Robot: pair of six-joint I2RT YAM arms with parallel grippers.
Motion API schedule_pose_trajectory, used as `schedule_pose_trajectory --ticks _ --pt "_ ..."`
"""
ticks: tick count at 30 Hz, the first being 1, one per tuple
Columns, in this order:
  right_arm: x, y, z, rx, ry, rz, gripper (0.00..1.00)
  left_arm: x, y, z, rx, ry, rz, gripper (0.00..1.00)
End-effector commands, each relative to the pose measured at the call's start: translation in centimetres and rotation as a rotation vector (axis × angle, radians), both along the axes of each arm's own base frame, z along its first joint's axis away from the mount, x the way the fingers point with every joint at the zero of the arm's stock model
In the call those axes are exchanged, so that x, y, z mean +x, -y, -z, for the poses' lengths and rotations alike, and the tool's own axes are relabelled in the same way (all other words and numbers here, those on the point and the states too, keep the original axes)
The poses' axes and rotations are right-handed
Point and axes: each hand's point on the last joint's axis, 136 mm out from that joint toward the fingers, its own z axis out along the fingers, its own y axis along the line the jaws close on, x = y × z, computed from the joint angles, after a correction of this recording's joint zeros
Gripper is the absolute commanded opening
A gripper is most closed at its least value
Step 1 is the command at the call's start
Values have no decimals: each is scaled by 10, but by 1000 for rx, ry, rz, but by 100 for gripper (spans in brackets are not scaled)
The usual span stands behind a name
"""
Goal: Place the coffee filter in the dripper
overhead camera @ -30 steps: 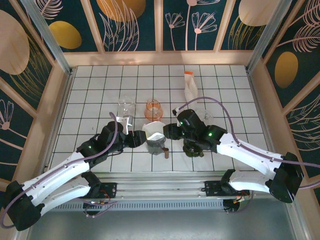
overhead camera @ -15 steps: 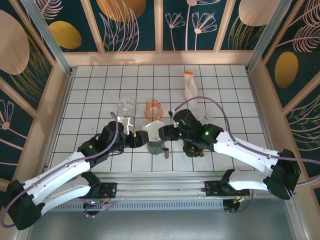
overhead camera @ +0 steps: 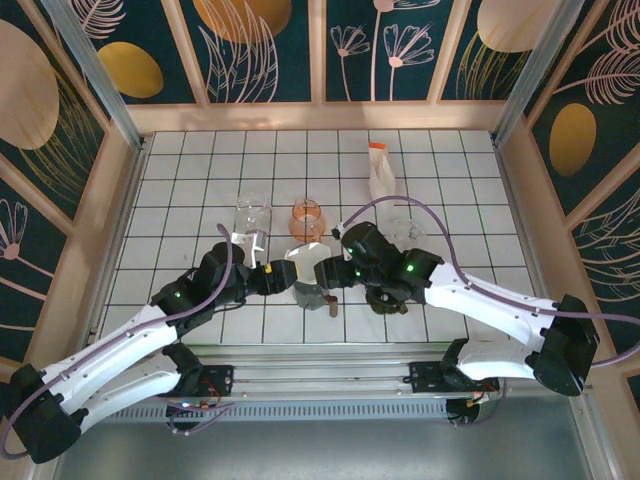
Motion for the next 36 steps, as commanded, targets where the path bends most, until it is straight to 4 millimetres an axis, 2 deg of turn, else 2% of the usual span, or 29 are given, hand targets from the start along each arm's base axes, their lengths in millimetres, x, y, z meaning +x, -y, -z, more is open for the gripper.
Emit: schedule_pose_trajectory --ticks 1,10,16,19,34,36 --pt "5 -3 -11 -1 36 0 68 0 2 -17 -24 27 10 74" --pt "12 -4 -17 5 56 16 69 -1 -3 8 33 -18 -6 54" --pt "29 -5 -33 15 94 39 73 0 -3 12 47 -26 -7 53" --pt "33 -12 -33 -4 91 21 74 0 -3 15 50 -32 -10 51" --pt "42 -26 -7 -74 50 5 74 0 -3 19 49 -35 -8 57" --pt "44 -27 -4 -78 47 12 74 0 -3 15 40 -29 -10 61"
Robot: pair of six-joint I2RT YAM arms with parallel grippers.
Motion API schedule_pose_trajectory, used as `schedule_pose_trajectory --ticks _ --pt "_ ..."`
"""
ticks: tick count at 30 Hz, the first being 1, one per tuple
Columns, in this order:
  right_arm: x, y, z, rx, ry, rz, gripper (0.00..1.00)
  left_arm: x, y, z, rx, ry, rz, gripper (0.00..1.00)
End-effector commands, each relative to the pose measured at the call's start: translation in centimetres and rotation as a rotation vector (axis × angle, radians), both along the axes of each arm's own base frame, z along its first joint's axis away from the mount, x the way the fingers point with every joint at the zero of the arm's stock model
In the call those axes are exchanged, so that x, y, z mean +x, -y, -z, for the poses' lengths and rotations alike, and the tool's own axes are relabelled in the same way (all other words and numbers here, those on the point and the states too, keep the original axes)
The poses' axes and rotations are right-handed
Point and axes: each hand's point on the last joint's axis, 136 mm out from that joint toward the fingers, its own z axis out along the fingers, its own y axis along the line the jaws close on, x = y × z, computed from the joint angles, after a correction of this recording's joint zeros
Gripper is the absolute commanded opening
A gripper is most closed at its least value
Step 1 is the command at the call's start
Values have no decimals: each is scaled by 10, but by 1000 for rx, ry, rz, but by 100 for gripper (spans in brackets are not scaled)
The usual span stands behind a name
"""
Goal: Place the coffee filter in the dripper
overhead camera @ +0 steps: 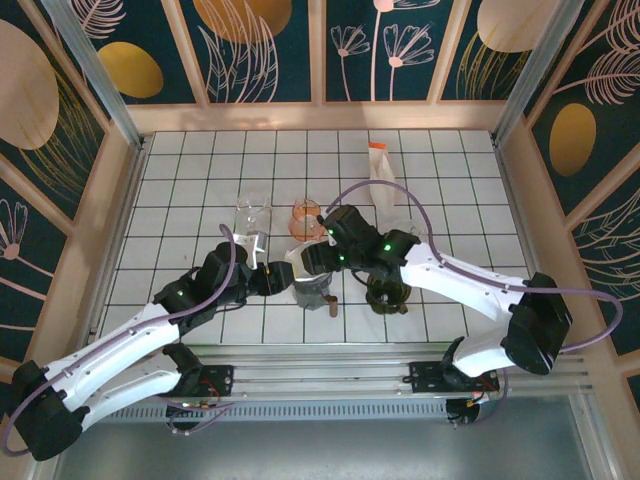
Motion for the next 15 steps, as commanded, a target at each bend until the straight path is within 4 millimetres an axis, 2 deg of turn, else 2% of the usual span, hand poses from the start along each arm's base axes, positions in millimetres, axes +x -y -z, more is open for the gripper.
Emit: schedule_pose_trajectory --ticks 1,8,15 --pt "9 -5 -7 8 27 18 74 0 -2 -1 -4 9 -2 64" --pt "11 -6 -6 13 29 32 74 2 -10 -8 16 41 -34 67" --pt "10 -6 -6 2 14 24 74 3 -7 0 19 24 -22 61"
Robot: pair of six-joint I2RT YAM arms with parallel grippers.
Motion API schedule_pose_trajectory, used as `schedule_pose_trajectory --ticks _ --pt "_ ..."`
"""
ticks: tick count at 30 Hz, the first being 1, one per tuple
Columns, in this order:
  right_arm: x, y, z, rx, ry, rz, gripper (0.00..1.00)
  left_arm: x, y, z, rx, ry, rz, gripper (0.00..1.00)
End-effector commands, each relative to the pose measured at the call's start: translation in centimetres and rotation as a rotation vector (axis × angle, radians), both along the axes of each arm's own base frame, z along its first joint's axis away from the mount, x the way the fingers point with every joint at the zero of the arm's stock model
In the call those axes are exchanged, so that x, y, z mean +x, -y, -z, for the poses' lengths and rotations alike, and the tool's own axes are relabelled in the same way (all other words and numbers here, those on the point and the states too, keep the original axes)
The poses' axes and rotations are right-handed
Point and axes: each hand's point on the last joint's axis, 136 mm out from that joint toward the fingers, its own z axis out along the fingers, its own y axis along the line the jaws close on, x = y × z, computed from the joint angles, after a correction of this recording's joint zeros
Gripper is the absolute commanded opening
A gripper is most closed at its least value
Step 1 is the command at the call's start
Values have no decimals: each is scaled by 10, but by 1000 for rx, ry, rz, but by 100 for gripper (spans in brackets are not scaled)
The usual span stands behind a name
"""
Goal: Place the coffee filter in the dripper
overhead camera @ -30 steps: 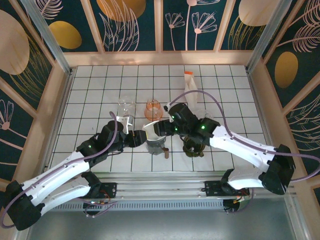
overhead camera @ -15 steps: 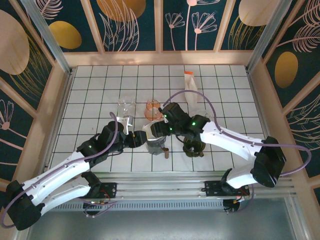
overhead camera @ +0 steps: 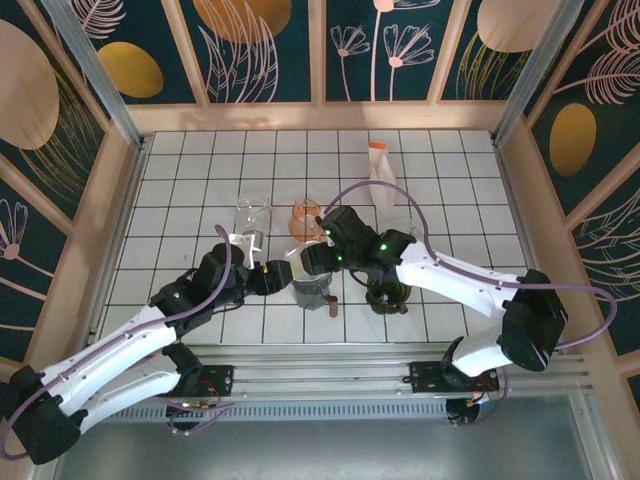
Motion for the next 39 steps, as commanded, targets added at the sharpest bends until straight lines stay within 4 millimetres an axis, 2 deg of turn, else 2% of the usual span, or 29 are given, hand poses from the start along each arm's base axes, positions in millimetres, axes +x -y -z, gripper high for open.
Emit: schedule_pose_trajectory --ticks 1,8,24,26,32,39 --pt "6 -4 -10 8 13 14 75 1 -1 4 16 0 1 61" --pt "1 -2 10 -47 -37 -3 74 1 0 4 4 3 6 68" --pt "1 1 40 -133 -79 -9 75 1 1 7 2 2 8 74" --pt "2 1 40 -133 -79 -8 74 1 1 7 3 1 7 74" --pt "4 1 29 -119 -57 -1 75 2 -2 11 16 -8 -3 62" --pt "8 -1 1 -64 -5 13 75 1 -1 15 17 -15 0 57"
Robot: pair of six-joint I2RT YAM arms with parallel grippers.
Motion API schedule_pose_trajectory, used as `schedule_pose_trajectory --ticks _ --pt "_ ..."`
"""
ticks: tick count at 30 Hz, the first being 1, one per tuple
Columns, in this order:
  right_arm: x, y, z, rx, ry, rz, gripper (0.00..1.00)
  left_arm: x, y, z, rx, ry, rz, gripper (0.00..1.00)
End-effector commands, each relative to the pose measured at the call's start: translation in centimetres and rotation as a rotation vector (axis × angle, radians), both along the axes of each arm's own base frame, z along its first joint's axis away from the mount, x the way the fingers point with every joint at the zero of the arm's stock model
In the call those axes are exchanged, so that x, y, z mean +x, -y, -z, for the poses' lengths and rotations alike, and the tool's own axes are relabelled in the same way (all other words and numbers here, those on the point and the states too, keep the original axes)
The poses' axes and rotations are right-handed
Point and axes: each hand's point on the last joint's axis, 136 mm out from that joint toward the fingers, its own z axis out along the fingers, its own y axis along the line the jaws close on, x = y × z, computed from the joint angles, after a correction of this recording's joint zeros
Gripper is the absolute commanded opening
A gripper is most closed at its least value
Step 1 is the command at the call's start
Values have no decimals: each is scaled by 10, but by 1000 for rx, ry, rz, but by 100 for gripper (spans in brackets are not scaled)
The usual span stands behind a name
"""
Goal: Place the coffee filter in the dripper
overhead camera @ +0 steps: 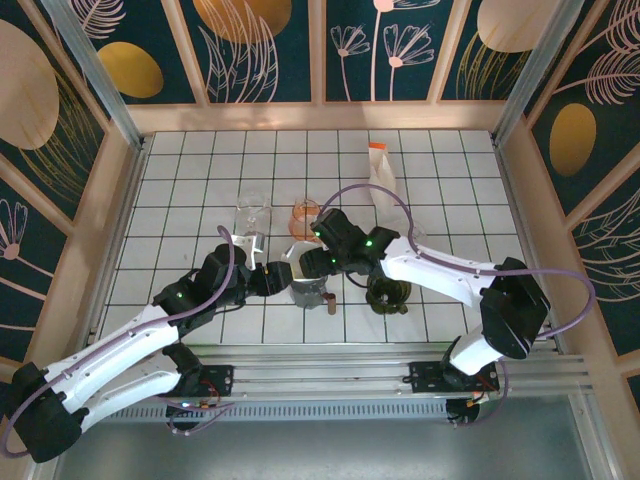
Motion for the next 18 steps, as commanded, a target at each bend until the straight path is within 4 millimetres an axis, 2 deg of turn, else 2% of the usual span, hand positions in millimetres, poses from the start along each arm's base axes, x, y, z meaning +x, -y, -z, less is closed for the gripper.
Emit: schedule_pose_trajectory --ticks 1,9,18 --pt "8 0 -37 47 75 16 75 0 -1 8 11 -7 0 57" --pt "9 9 -74 104 137 52 75 0 -1 10 8 -12 -1 57" --pt "0 31 -67 79 134 100 69 0 -1 11 8 -15 -3 59"
